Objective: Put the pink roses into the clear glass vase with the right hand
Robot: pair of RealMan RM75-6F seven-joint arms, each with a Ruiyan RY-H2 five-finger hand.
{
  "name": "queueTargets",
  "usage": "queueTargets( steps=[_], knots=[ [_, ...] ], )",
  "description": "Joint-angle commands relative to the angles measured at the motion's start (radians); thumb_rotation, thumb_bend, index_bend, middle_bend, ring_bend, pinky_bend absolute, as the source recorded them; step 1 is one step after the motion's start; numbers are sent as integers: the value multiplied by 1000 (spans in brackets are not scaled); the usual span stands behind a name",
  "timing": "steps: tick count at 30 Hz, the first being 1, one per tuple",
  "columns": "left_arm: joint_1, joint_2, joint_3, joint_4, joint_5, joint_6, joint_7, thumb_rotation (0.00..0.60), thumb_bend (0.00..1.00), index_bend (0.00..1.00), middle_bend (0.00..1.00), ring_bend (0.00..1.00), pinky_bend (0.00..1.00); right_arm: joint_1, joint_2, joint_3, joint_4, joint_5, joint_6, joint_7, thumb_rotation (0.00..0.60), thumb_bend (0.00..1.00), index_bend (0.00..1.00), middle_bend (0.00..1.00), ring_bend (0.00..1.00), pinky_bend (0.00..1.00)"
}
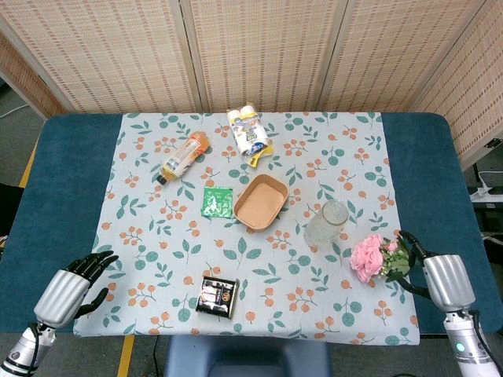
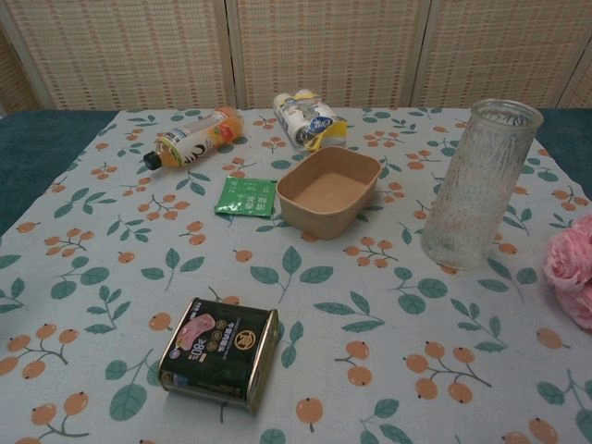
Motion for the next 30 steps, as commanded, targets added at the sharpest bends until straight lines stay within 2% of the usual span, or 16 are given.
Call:
queueTargets(
  steps=[1,4,9,12,17,21,25,30],
  knots=[
    [0,0,1,0,0,-2,3,600,424,154,143,204,388,4,2,-1,0,1,-7,0,600,0,180,595,755,1000],
    [-2,-2,1,-2,1,-6,9,600,423,153,144,204,388,6,-6,3,14,-3,1,-7,600,0,184,606,760,1000],
    [-6,-5,2,2,6,-8,9,600,423,154,144,204,388,14,-21,6,69,-32,19,-39,600,0,227,799,932,1000],
    [-7,-7,5,6,-2,-21,1,600,423,154,144,204,388,24,-18,3,73,-21,-12,-80,600,0,226,845,977,1000],
    [-5,-4,3,0,-13,-24,-2,600,424,154,144,203,389,44,-58,-1,153,-26,-37,-72,600,0,248,885,1000,1000],
    [-4,1,0,-3,-23,-25,-19,600,423,154,145,204,389,53,-86,15,231,5,-53,-11,600,0,321,908,1000,1000],
    [-4,3,1,-6,-19,-23,-23,600,423,153,146,204,389,41,-79,42,204,80,-71,-49,600,0,312,912,1000,1000],
    [-5,6,4,-6,-11,-18,-31,600,424,154,147,204,389,36,-65,33,146,150,-149,-40,600,0,295,915,1000,1000]
  ],
)
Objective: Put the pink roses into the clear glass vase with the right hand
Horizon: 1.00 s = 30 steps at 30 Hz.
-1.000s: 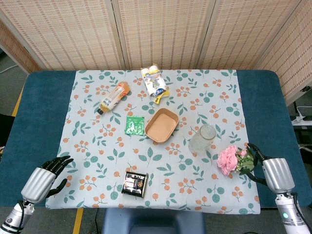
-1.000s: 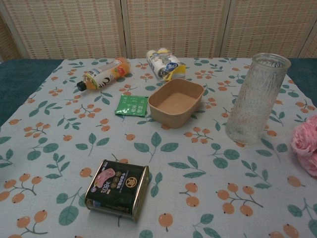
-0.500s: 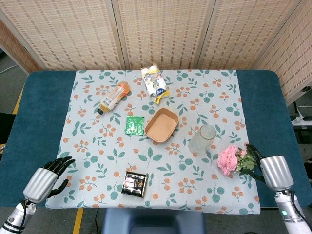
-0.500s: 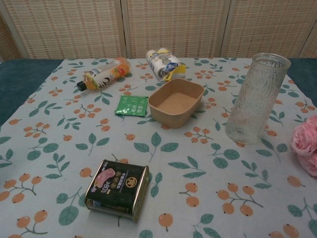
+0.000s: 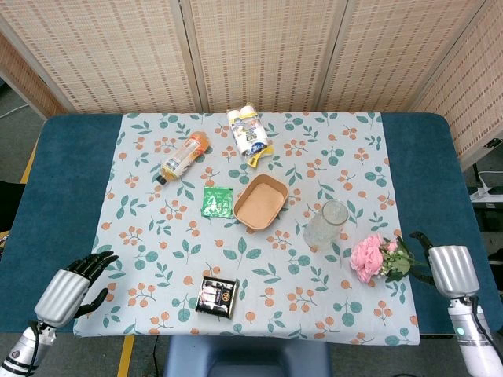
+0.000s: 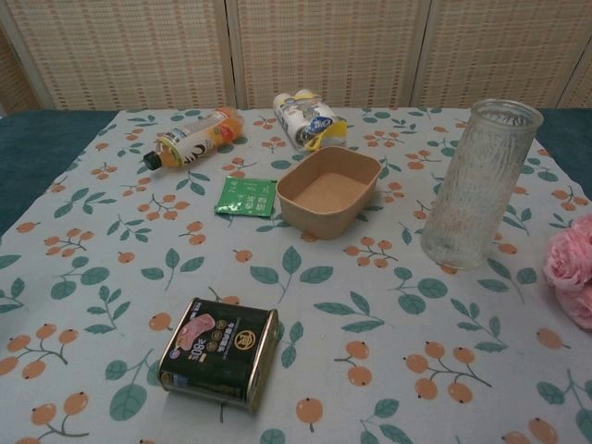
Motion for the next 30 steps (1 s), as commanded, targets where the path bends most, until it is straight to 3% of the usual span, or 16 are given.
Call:
queueTargets(
  steps=[1,4,7,13,21,24,26,28,30],
  knots=[
    [0,1,0,1,0,1,-3,600,425,154,148,204,389,2,10,-1,-38,49,-71,9,600,0,290,915,1000,1000],
    [0,2,0,1,0,1,-6,600,425,154,150,204,389,7,12,-2,-44,62,-96,16,600,0,280,915,1000,1000],
    [2,6,-1,-2,4,13,-14,600,424,154,153,205,389,55,-18,21,-35,148,-227,33,600,0,277,915,1000,1000],
    [1,5,3,-1,8,9,-14,600,424,154,160,209,389,111,-68,45,-3,252,-366,14,600,0,280,915,1000,1000],
    [-3,3,6,-2,11,-3,-4,600,424,154,162,210,389,156,-139,61,58,274,-414,29,600,0,326,923,1000,1000],
    [-2,3,6,-2,10,-1,-5,600,425,153,162,210,389,150,-153,54,67,233,-369,60,600,0,447,938,1000,1000],
    [-1,3,6,-1,11,1,-5,600,424,153,162,210,388,136,-165,49,84,192,-312,90,600,44,591,954,1000,1000],
    [-1,3,7,-2,12,2,-4,600,424,153,163,211,388,122,-171,42,102,150,-254,129,600,195,732,967,1000,1000],
    [-1,3,8,-2,14,3,-3,600,423,154,163,210,389,111,-165,34,104,113,-211,172,600,342,809,973,1000,1000]
  ],
)
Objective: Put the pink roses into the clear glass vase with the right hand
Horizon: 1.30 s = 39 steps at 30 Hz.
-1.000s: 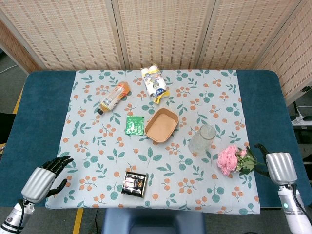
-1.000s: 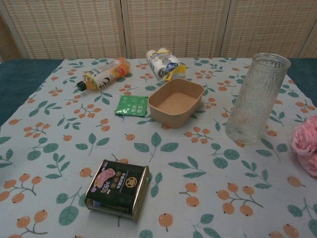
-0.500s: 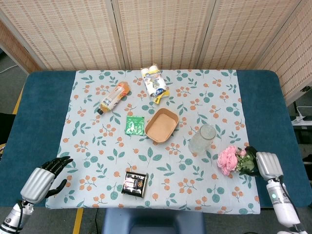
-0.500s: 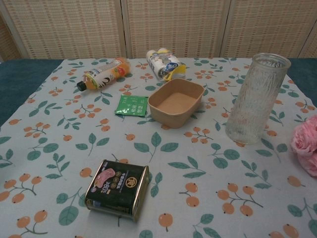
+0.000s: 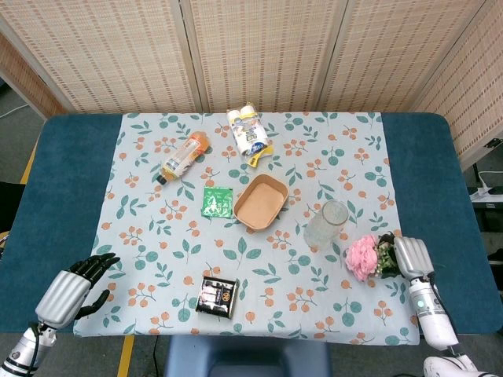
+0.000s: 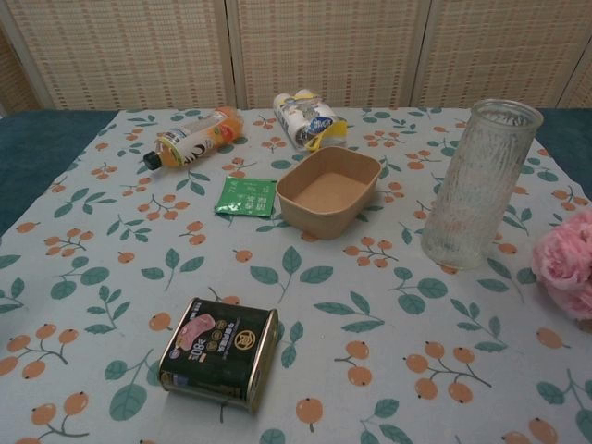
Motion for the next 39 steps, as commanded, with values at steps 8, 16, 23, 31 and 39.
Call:
queueTargets(
  steps=[8,16,23,31,39],
  knots=[
    [0,-1,0,-3,-3,-3,3,600,424,154,163,210,389,-93,168,-68,-213,-268,315,185,600,604,902,975,1000,1000],
    [-1,-2,0,-6,-6,-9,9,600,425,154,164,213,389,-103,335,-34,-554,-413,478,177,600,612,903,975,1000,1000],
    [-2,-2,0,-7,-9,-14,11,600,424,154,165,213,389,-21,364,55,-759,-430,445,146,600,612,903,975,1000,1000],
    [-2,-2,-1,-7,-9,-13,13,600,423,153,165,213,389,90,363,130,-872,-300,294,157,600,612,902,976,1000,1000],
    [-2,-1,0,-7,-10,-16,12,600,424,153,165,213,389,135,375,136,-830,-187,189,315,600,612,902,975,1000,1000]
  ],
)
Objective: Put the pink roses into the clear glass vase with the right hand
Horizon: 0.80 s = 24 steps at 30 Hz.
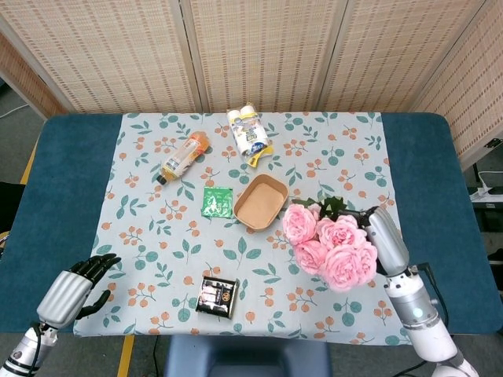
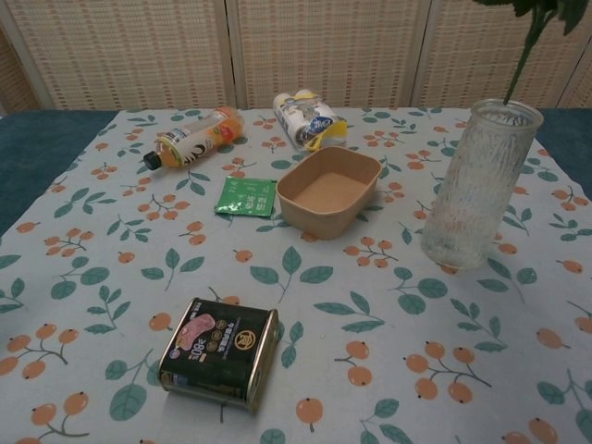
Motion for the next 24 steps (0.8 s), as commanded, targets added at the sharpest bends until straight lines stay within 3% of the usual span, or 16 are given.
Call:
queueTargets(
  steps=[1,14,24],
  knots=[
    [0,0,0,0,-2,-2,-1,600,424,153,165,213,389,18,-1,6,37,48,-31,42,600,612,902,975,1000,1000],
    [-2,-3,1,-1,-5,-11,8,600,424,154,165,213,389,28,-24,12,125,124,-59,81,600,612,902,975,1000,1000],
    [-2,-3,-1,1,-8,-12,5,600,424,154,166,213,389,47,-61,7,239,177,-130,181,600,612,902,976,1000,1000]
  ],
)
